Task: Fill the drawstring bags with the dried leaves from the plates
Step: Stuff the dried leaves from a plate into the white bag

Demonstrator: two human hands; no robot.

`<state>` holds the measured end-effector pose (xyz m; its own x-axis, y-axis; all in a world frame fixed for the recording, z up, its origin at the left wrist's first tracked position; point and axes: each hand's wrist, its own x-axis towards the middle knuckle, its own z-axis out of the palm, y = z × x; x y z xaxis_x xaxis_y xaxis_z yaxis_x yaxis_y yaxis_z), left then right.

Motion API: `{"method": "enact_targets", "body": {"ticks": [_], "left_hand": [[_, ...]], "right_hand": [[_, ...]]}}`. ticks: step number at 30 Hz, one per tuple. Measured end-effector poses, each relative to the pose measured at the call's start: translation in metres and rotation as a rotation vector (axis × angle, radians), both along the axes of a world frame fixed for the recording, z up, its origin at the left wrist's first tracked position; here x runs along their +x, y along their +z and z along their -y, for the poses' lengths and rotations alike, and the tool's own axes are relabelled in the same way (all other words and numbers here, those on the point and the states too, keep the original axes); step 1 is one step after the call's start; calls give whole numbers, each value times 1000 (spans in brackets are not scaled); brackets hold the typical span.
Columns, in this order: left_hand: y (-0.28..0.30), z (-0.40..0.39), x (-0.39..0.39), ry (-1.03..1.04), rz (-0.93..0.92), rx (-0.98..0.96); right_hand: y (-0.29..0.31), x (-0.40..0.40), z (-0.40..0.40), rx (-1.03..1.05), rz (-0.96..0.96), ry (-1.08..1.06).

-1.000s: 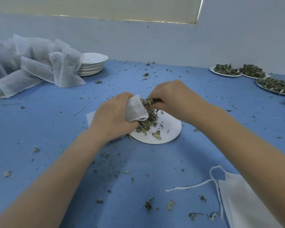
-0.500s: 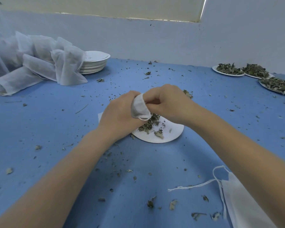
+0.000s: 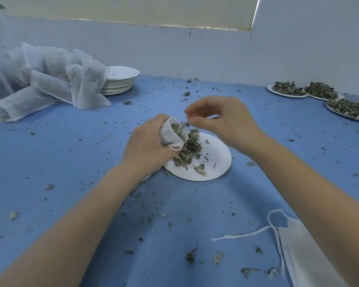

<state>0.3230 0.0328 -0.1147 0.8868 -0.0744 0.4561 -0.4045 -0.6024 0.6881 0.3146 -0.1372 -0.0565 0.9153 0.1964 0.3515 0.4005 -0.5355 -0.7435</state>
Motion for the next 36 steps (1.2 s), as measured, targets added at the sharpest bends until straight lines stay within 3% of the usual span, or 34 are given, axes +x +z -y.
{"method": "enact_targets", "body": {"ticks": [5, 8, 13, 17, 20, 25, 30, 33, 36], "left_hand": [[2, 1, -2, -3, -14, -11], [1, 0, -2, 21, -13, 19], [2, 2, -3, 24, 18, 53], [1, 4, -4, 1, 120, 191], [0, 8, -5, 5, 178, 282], [3, -1, 1, 7, 104, 246], [2, -19, 8, 38, 64, 248], [-1, -26, 13, 80, 45, 268], [-4, -28, 16, 74, 24, 277]], "right_hand": [[-11, 2, -8, 113, -343, 44], [-11, 0, -11, 121, -162, -22], [-8, -6, -13, -67, 105, -31], [-9, -5, -25, -444, 157, -5], [-11, 1, -32, -504, 59, 40], [-5, 4, -22, -418, -149, 229], [-1, 9, -8, -156, -77, 172], [-11, 16, -4, -381, -35, 32], [-25, 15, -6, -660, -112, 101]]}}
